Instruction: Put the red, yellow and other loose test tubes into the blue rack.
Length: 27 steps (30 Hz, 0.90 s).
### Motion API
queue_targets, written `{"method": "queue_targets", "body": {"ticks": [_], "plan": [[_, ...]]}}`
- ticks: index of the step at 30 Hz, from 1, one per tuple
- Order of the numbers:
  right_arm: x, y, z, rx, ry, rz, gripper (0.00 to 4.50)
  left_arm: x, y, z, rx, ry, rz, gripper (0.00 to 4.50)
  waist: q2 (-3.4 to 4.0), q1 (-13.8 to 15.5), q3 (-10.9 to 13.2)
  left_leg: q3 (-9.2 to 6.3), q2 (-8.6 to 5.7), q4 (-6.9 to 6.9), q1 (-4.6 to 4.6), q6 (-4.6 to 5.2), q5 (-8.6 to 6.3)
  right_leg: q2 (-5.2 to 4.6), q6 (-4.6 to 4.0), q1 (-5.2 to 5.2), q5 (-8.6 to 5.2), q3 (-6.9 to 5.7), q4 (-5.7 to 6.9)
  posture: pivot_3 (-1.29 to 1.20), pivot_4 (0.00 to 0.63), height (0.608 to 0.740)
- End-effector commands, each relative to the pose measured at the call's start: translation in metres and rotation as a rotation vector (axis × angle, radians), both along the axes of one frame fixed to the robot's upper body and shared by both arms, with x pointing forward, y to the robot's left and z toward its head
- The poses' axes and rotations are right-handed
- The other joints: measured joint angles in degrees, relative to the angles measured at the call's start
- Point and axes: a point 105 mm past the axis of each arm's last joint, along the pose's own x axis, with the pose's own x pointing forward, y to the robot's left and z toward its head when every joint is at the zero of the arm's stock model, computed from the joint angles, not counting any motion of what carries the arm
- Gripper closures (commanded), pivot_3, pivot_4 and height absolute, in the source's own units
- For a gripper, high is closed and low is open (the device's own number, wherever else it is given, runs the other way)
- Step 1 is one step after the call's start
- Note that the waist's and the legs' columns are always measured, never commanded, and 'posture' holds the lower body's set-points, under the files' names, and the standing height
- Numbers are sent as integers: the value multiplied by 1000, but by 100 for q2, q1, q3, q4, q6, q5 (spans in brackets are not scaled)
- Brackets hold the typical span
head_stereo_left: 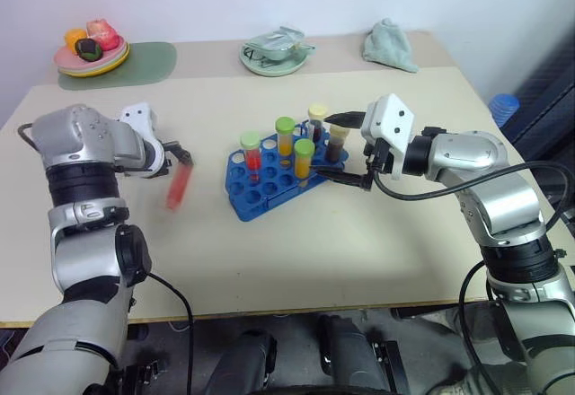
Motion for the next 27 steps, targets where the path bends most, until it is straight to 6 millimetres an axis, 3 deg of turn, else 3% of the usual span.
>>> {"method": "queue_targets", "body": {"ticks": [1, 4, 9, 10, 15, 16, 18, 22, 25, 27], "plan": [[-4, 0, 13, 5, -61, 0, 26, 9, -1, 1, 18, 0, 8, 207, 0, -3, 0, 0, 0, 0, 0, 0, 0, 0, 0, -1, 0, 0, 0, 0, 150, 740], [-5, -1, 14, 7, -60, -5, 0, 12, -2, -8, 44, 31, 16, 918, 0, -9, 0, 2, 0, 0, 0, 0, 0, 0, 0, -1, 0, 0, 2, 0, 150, 740], [-7, -2, 12, 4, -49, -13, 0, 12, -1, -11, 62, 57, 20, 3325, 0, 2, 0, 3, 0, 2, 1, -1, 1, -3, 0, 0, 0, 1, 6, 0, 150, 740], [-7, -3, 11, 4, -47, -14, 0, 11, 1, -10, 64, 57, 22, 3614, 0, 2, 0, 3, 0, 2, 2, -1, 1, -3, 0, 0, 0, 1, 6, 0, 150, 740], [-8, -4, 9, 5, -43, -17, 0, 1, -1, -1, 0, 22, -47, 3614, 0, -18, 0, 4, 0, 2, -2, -1, 1, -3, 0, -4, 0, 1, 5, 0, 150, 740], [-8, -4, 9, 6, -42, -18, 0, -3, -6, 6, -44, -59, -122, 3614, 0, -39, 0, 5, 0, 2, -5, 0, 0, -3, 0, -7, 0, 2, 6, 0, 150, 740], [-9, -4, 7, 10, -43, -19, 0, -25, -30, 18, -272, -209, -336, 3614, 1, -73, 0, 16, 1, -1, -8, 1, 0, -8, 0, -20, 0, 5, 17, 0, 150, 740], [-11, -3, 4, 25, -41, -22, 0, -86, -40, 34, -266, -390, -651, 3614, -5, -102, 4, 43, 14, -5, -15, 4, -8, -8, -3, -39, 1, 8, 16, 0, 150, 740], [-12, -3, 2, 39, -39, -26, 0, -116, -49, 56, -377, -645, -814, 3614, 1, 1, 6, 45, 16, 0, -3, 2, -8, -8, -13, -24, 8, 6, 9, 0, 150, 740], [-13, -3, 0, 42, -39, -30, 0, -125, -53, 63, -390, -748, -883, 3614, 0, 67, 6, 43, 18, 3, 17, 2, -9, -9, -14, 3, 7, -2, 4, 0, 150, 740]]}}
